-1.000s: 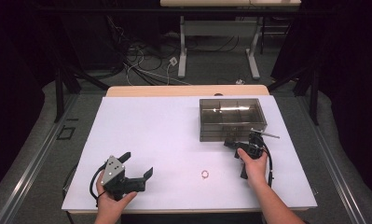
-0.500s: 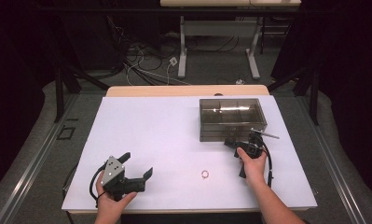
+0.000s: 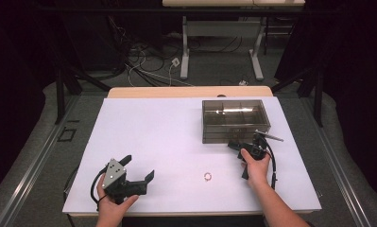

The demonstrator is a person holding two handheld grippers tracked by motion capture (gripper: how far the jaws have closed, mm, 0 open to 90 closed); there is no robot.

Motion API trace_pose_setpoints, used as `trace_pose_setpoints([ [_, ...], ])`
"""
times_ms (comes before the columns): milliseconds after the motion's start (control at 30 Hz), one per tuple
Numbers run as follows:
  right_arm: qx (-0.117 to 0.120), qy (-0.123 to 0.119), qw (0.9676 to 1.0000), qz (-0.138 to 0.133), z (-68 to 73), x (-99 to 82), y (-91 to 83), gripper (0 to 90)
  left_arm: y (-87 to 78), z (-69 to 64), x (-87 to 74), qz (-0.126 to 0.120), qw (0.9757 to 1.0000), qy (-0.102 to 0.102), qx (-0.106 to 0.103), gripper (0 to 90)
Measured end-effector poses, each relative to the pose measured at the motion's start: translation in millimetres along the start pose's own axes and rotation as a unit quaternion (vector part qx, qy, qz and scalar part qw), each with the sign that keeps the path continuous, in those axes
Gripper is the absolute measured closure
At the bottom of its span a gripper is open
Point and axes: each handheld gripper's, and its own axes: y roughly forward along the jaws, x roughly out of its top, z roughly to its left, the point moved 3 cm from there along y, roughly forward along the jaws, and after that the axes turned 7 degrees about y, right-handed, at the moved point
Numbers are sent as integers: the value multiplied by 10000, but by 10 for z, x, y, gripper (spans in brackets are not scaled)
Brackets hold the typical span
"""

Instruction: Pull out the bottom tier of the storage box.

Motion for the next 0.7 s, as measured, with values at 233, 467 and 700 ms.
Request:
trace_pose_setpoints([
  [233,60,68,9999,69,4,-5,21,779,-12,-1,-2,-9,10000,6,22,14],
  [467,66,46,9998,194,15,-13,32,816,-16,-3,-1,-14,10000,10,24,14],
  [700,97,136,9998,107,24,-12,43,820,-15,-5,-2,-13,10000,15,24,14],
])
